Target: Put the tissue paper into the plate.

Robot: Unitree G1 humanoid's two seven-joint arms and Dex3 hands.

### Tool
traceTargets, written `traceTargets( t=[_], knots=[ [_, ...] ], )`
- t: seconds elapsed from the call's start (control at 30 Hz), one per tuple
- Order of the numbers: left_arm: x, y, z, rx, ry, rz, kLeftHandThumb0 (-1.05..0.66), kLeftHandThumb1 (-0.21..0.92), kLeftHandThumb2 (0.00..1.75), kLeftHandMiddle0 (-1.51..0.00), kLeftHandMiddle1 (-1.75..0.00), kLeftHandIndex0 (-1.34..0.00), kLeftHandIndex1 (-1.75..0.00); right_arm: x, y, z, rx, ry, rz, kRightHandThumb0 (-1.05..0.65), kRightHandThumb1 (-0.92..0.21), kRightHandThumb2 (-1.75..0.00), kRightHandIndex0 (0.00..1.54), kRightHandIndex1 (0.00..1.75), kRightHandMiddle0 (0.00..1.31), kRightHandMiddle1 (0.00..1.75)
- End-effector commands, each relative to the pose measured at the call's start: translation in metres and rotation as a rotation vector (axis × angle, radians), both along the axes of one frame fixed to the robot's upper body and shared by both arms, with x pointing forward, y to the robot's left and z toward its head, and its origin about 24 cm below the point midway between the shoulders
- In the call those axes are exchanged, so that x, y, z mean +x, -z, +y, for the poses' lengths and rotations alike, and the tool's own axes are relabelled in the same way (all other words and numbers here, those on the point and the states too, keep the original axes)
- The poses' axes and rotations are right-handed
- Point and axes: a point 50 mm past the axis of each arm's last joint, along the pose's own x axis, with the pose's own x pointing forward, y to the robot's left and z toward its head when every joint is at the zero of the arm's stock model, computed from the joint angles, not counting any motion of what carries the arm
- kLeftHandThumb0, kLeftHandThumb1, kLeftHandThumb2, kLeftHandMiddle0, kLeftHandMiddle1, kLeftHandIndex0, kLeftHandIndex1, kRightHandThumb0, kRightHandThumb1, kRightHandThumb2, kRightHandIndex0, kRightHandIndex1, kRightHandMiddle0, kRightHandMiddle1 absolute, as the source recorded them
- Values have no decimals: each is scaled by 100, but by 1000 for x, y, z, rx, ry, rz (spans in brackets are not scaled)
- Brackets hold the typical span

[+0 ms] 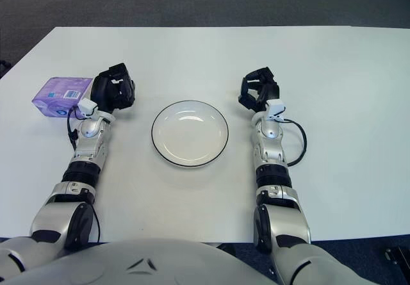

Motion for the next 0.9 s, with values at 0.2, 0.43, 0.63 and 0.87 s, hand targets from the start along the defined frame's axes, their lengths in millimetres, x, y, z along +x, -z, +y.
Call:
traceTargets(
  t=[0.2, 0.43, 0.63, 0.87],
  knots=[
    [-38, 31, -1, 112, -52, -15, -39, 55, 113, -136, -175, -107, -175, -46, 71, -3, 61, 52, 244, -41, -56, -101, 66, 169, 42, 175],
    [-48, 12, 2, 266, -74, -139, -39, 55, 113, -136, -175, -107, -175, -46, 71, -4, 63, 47, 246, -41, -56, -101, 67, 170, 42, 175],
    [-56, -4, 7, 477, -157, -250, -40, 54, 114, -135, -175, -104, -175, -46, 72, -4, 67, 47, 249, -41, -56, -101, 67, 171, 43, 175],
    [-62, -14, 13, 598, -243, -311, -46, 38, 125, -130, -175, -68, -175, -47, 73, -4, 70, 49, 250, -41, -56, -101, 67, 172, 43, 175]
  ],
)
